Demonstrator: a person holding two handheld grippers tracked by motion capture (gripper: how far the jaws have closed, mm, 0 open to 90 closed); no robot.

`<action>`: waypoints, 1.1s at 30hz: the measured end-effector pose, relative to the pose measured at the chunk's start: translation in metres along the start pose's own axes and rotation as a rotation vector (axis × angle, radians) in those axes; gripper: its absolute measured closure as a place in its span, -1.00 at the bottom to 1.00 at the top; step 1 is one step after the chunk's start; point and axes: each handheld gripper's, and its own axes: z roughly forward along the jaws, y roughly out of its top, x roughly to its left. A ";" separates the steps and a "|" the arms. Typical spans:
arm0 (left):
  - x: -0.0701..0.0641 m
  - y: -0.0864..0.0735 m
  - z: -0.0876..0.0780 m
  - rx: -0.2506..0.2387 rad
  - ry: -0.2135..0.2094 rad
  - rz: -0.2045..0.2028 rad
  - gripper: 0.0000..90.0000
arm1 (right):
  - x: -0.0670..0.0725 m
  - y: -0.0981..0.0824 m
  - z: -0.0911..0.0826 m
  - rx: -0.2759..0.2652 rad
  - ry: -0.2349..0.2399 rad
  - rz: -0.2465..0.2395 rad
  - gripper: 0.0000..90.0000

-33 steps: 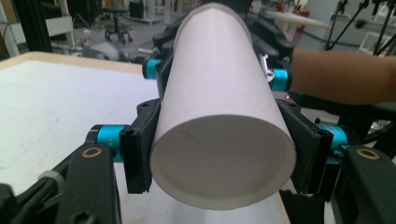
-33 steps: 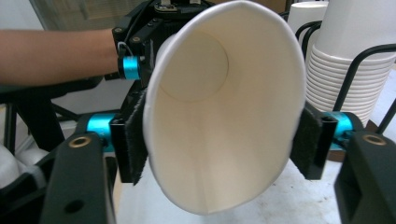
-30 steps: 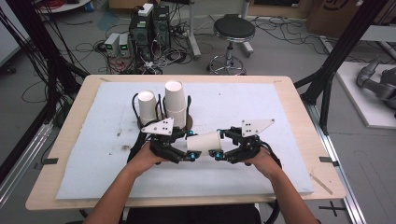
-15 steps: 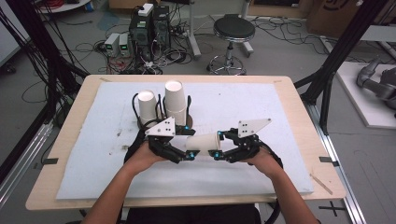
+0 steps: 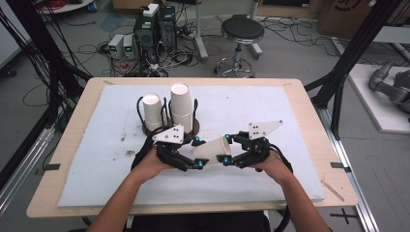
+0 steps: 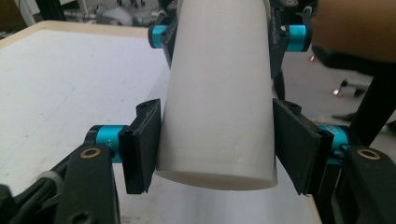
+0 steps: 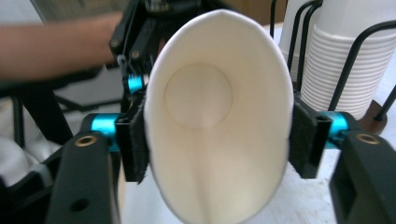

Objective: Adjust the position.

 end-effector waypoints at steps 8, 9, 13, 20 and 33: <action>0.000 -0.006 0.001 -0.107 -0.007 -0.051 -0.19 | 0.000 0.001 -0.003 -0.115 -0.039 0.058 -0.54; 0.001 -0.006 0.001 -0.123 -0.006 -0.056 -0.19 | 0.001 0.001 -0.004 -0.124 -0.042 0.064 -0.55; 0.002 -0.008 0.000 -0.194 -0.003 -0.084 -0.19 | 0.001 0.001 -0.004 -0.143 -0.037 0.061 -0.54; 0.001 -0.011 0.004 -0.158 0.003 -0.068 -0.18 | 0.001 0.001 -0.004 -0.155 -0.033 0.028 -0.26; -0.008 -0.005 0.012 -0.006 0.125 0.013 -0.43 | 0.002 0.002 -0.005 -0.114 -0.020 0.007 -0.13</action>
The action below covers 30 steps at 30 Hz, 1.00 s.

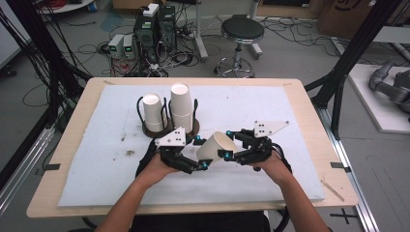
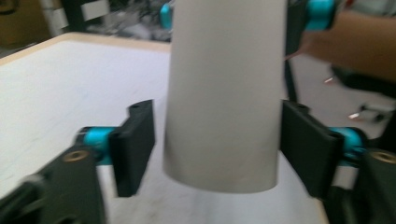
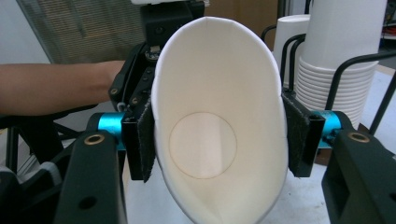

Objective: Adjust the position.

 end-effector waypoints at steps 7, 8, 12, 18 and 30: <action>-0.001 0.000 0.004 0.018 -0.003 0.016 -0.38 | 0.001 0.002 0.003 0.056 -0.026 -0.005 -0.14; -0.001 0.000 0.005 0.023 -0.013 0.025 -0.33 | 0.001 0.002 0.003 0.058 -0.023 -0.002 -0.15; -0.003 -0.002 0.008 0.042 -0.025 0.046 -0.21 | 0.002 0.002 0.006 0.069 -0.020 0.002 -0.15; -0.002 -0.001 0.008 0.018 -0.040 0.027 -0.20 | 0.002 0.002 0.005 0.055 -0.018 0.013 -0.24; 0.003 -0.006 0.005 -0.128 -0.068 -0.065 -0.20 | 0.003 0.003 0.004 -0.050 -0.038 0.046 -0.41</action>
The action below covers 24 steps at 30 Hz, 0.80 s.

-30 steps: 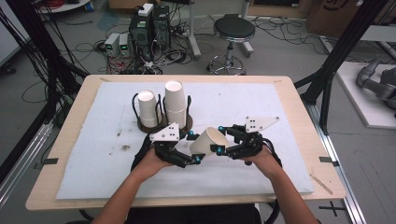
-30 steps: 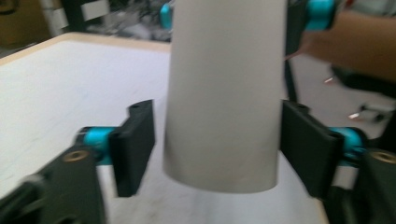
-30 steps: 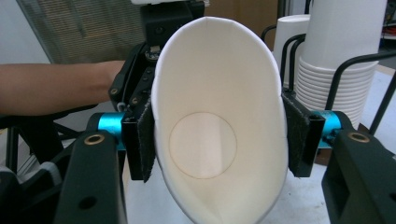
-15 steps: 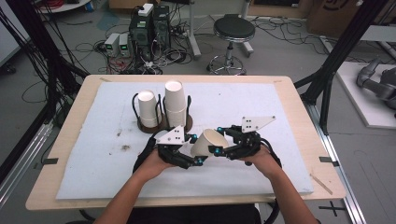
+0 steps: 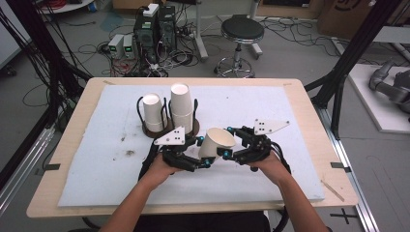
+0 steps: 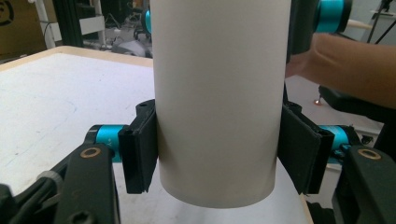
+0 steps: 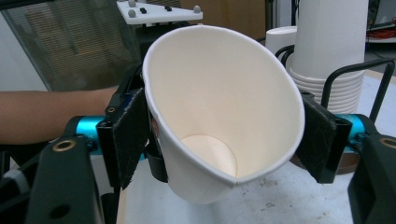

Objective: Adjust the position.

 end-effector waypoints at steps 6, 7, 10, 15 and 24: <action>-0.001 -0.001 0.002 -0.013 -0.001 -0.002 -0.20 | -0.001 0.000 -0.001 -0.004 0.013 -0.004 -0.21; -0.001 -0.001 0.003 -0.005 0.001 0.001 -0.19 | -0.001 0.001 -0.001 -0.006 0.018 -0.013 -0.18; -0.003 -0.001 0.006 0.044 0.024 0.018 -0.21 | -0.001 0.000 -0.001 0.026 0.019 -0.024 -0.14; -0.002 -0.005 0.007 0.102 0.080 0.012 -0.38 | 0.002 0.003 0.003 0.133 -0.032 -0.062 -0.13; -0.004 -0.006 0.010 0.113 0.052 0.030 -0.22 | 0.003 0.003 0.008 0.139 -0.025 -0.059 -0.14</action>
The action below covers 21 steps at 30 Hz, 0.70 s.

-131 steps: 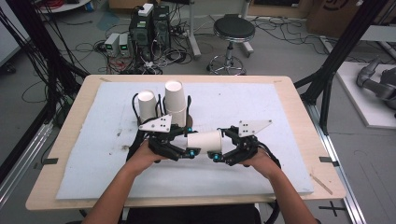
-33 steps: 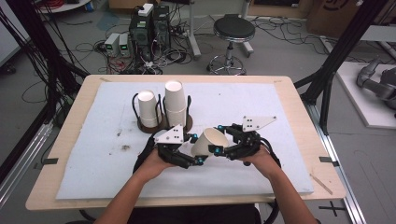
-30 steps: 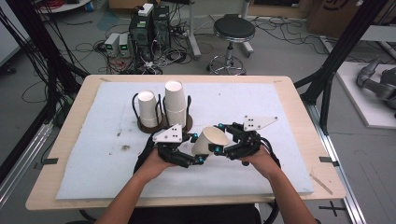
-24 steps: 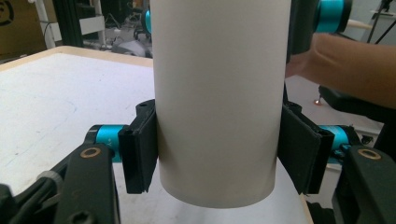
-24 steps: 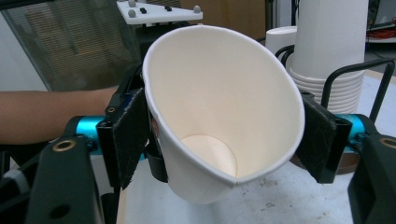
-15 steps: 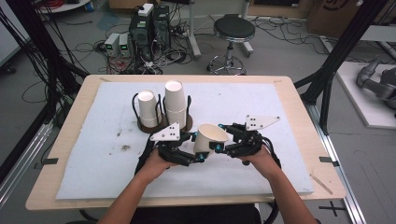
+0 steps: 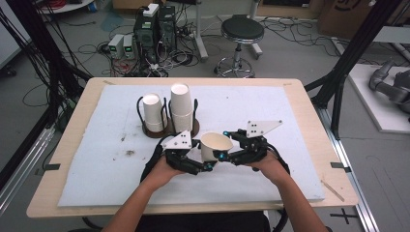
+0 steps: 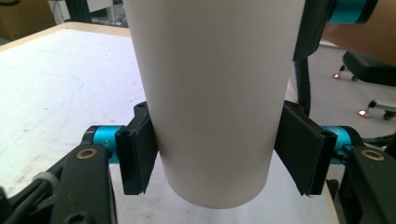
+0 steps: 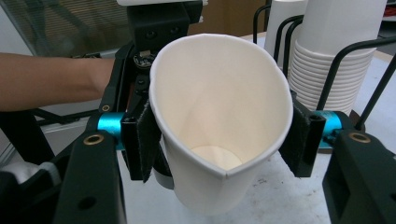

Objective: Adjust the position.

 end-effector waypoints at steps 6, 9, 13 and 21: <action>0.001 0.002 -0.003 -0.065 -0.020 -0.027 -0.22 | 0.001 0.000 -0.001 -0.075 0.011 0.032 -0.38; 0.002 0.003 -0.004 -0.105 -0.028 -0.041 -0.22 | 0.002 0.000 0.000 -0.120 0.002 0.048 -0.52; 0.002 0.004 -0.006 -0.134 -0.028 -0.043 -0.22 | 0.002 -0.002 0.001 -0.136 -0.002 0.052 -0.52; -0.001 0.004 0.000 -0.118 -0.025 -0.035 -0.23 | 0.003 -0.002 0.004 -0.125 0.009 0.020 -0.28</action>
